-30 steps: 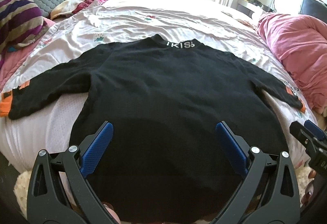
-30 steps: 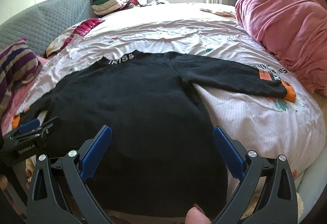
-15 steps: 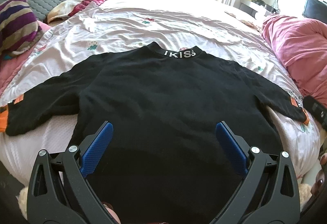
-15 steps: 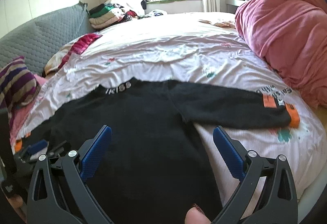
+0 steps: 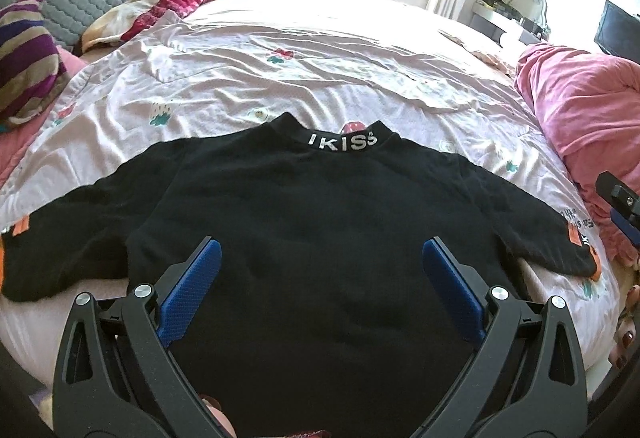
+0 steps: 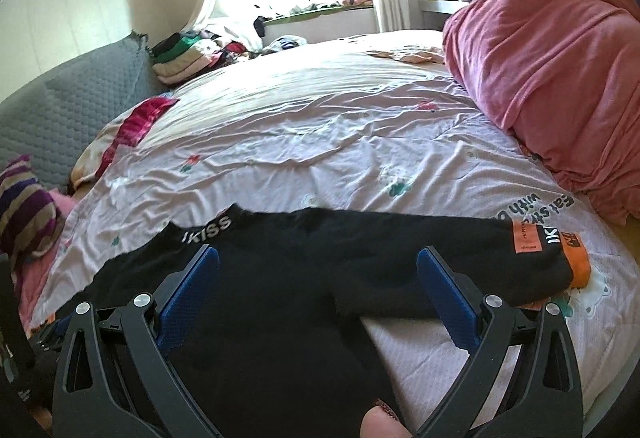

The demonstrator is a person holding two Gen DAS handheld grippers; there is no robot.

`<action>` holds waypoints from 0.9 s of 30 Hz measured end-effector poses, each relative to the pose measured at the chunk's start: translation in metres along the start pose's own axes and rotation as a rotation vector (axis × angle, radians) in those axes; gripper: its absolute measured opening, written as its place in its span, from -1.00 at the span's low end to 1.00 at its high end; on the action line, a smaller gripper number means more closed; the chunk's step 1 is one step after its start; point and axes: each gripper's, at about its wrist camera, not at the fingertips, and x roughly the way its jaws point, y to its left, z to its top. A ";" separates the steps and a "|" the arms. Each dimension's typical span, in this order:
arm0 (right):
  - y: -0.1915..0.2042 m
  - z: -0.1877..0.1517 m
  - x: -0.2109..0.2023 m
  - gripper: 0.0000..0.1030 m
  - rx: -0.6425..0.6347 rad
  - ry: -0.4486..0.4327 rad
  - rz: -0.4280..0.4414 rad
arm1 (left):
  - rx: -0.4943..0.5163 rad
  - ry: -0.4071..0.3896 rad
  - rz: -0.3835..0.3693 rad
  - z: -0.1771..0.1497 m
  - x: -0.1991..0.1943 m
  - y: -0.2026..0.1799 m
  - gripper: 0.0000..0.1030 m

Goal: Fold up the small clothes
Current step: 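Move the right tool toward the orange cuff of a sleeve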

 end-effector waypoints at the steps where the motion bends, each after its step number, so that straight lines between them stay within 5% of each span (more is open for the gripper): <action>1: -0.004 0.002 0.003 0.92 0.012 0.000 -0.004 | 0.001 0.002 0.000 0.002 0.002 -0.001 0.84; 27: -0.110 -0.007 0.040 0.91 0.239 0.027 -0.194 | 0.057 0.089 -0.079 0.014 0.067 -0.055 0.84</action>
